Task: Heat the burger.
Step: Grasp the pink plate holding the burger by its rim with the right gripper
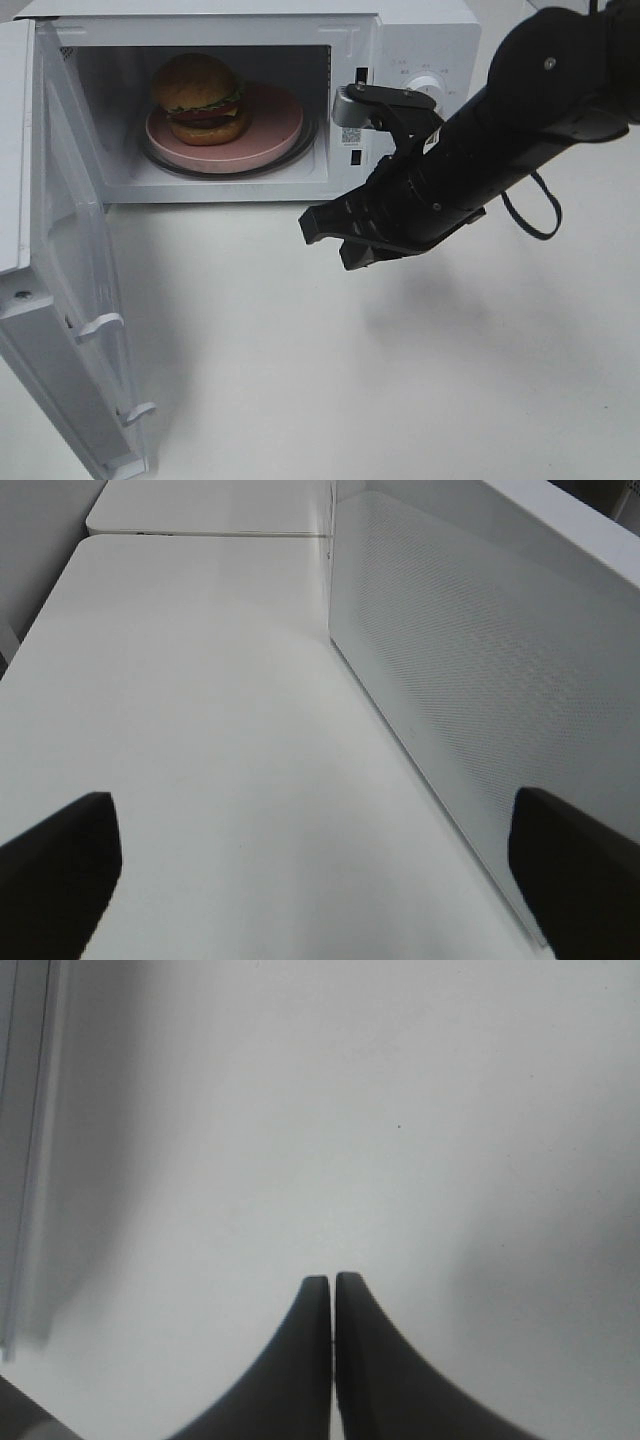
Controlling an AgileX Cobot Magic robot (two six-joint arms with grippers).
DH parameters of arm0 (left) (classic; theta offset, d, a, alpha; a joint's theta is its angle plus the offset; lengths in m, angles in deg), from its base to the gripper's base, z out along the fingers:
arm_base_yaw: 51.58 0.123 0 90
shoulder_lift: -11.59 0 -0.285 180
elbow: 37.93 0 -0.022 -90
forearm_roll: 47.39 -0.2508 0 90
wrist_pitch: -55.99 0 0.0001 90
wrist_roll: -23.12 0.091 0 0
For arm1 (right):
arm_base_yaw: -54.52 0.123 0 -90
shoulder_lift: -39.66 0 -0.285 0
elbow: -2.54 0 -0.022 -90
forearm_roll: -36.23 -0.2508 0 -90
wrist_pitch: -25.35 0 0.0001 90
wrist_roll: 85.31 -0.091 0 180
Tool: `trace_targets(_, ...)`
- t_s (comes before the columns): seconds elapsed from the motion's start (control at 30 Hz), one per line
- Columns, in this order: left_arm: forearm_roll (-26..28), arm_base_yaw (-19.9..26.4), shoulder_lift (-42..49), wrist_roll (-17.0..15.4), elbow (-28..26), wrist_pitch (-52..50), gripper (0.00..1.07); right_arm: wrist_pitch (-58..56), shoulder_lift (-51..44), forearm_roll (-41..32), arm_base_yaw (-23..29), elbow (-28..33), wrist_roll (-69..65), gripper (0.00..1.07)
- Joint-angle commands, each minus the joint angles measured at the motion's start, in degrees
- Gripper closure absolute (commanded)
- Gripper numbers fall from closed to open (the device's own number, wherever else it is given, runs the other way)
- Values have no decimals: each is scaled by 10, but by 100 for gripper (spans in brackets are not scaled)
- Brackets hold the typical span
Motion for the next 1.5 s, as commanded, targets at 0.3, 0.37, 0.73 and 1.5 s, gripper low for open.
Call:
trace_targets(0.3, 1, 1, 12, -5, 0, -2, 9, -202, -5, 190, -1, -96, 147, 106)
trace_targets(0.37, 1, 1, 12, -5, 0, -2, 9, -215, -5, 213, -1, -110, 181, 106)
trace_targets(0.73, 1, 1, 12, -5, 0, -2, 9, -209, -5, 280, 1, -127, 460, 101)
trace_targets(1.5, 1, 1, 12, -5, 0, -2, 9, -35, 2, 392, 28, -128, 579, 12)
